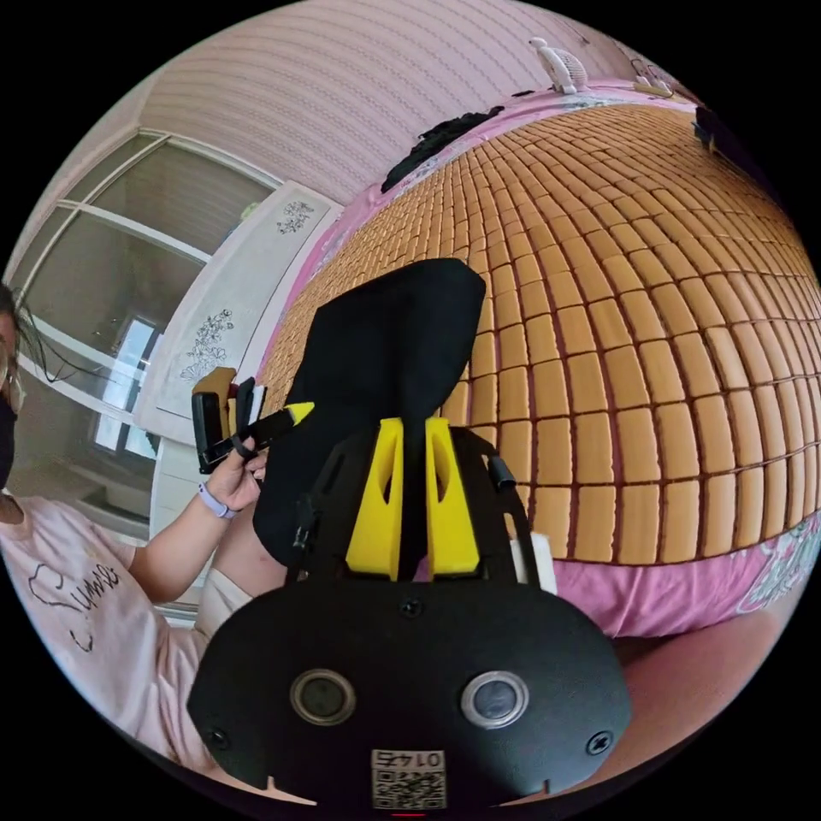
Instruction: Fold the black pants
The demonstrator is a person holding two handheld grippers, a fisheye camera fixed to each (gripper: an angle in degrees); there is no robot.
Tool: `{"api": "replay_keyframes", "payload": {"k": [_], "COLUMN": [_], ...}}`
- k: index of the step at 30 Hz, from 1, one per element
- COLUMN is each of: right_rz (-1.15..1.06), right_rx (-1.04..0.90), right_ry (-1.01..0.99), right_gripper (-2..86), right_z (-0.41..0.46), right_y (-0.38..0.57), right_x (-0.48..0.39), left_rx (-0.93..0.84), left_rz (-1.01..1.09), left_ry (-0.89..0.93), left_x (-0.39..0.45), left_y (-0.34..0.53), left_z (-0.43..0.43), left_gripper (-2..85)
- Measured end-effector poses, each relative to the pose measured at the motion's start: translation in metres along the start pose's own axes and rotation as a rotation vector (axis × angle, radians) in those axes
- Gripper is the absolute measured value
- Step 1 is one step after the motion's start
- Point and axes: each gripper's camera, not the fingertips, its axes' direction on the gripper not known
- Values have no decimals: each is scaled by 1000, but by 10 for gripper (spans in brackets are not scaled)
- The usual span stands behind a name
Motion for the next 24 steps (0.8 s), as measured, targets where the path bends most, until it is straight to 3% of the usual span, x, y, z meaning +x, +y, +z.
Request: {"api": "replay_keyframes", "payload": {"k": [5,10,15,19,24], "right_rz": [-209,-613,-976,-1278,-1344], "right_rx": [-36,-98,-208,-268,-328], "right_ry": [-81,-125,-295,-509,-605], "right_gripper": [22,16,16,18,28], "right_z": [-15,-2,41,68,126], "right_y": [-20,-34,-25,-27,-78], "right_x": [-68,-225,-380,-516,-640], "left_rx": [43,146,441,776,1114], "left_rz": [-33,-109,-292,-388,-402], "left_ry": [-43,-196,-277,-537,-827], "left_x": [12,42,50,73,111], "left_y": [41,91,164,243,314], "left_z": [-24,-61,-155,-273,-390], "left_gripper": [57,49,48,51,58]}}
